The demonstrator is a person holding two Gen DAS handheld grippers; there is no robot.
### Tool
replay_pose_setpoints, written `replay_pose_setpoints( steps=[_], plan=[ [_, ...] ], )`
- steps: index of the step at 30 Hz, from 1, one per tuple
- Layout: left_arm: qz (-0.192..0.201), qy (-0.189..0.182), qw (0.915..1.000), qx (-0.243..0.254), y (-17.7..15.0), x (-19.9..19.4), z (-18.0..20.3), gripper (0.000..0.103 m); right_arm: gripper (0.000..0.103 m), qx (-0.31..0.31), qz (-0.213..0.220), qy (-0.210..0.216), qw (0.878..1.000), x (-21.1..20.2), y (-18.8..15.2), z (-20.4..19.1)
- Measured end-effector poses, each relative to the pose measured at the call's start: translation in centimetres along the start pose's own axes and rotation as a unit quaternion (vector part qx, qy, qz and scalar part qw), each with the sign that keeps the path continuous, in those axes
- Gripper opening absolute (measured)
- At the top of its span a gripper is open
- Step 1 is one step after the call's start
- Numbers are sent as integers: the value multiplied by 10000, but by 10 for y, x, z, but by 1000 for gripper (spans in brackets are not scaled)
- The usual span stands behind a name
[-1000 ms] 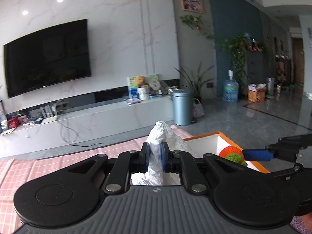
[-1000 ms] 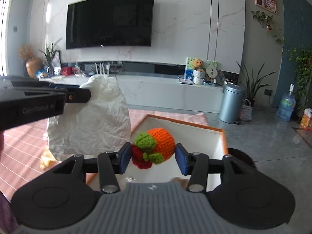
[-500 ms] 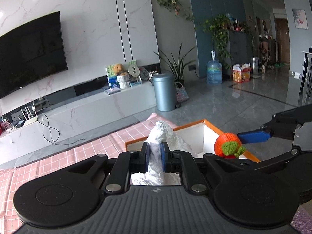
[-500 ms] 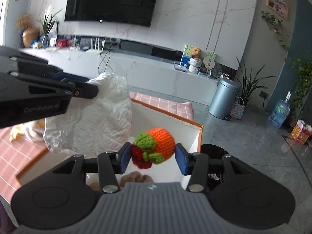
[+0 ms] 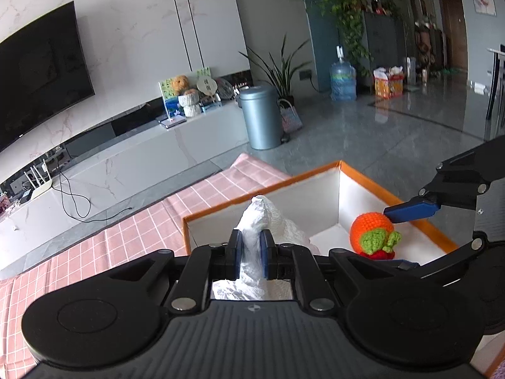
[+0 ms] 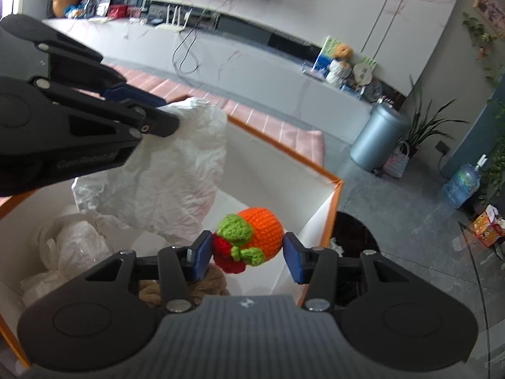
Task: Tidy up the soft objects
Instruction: 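Carry the white cloth and crocheted fruit over the box and release both, then withdraw both tools from the box back toward the table items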
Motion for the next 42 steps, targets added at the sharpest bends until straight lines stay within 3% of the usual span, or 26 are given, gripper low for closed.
replay_pose_setpoints(
  steps=[12, 19, 23, 34, 42],
  plan=[
    [-437, 202, 9975, 511, -15, 23, 5, 14, 49, -129, -666, 203, 9975, 30, -7, -8],
    [-712, 188, 9955, 588, -24, 28, 4, 21, 49, -186, -752, 204, 9968, 38, -5, -7],
    [-654, 220, 9960, 562, -23, 26, 2, 22, 49, -224, -762, 174, 9967, 40, -6, -8],
    [-548, 321, 9963, 571, -19, 17, 1, 45, 60, -225, -625, 150, 9977, 26, -7, -8],
    [-364, 295, 9977, 482, -11, 3, 0, 52, 67, -238, -454, 83, 9987, 9, -3, -11]
  ],
)
Point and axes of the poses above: each gripper's, at about its wrist camera, not at the fingertips, and x roughly the way its jaws point, z to its right, y to its top, the point moved 8 cm from there along x, roughly the way its jaws point, and after that the axes turned 5 degrees about -x, right-handed, at the moved point
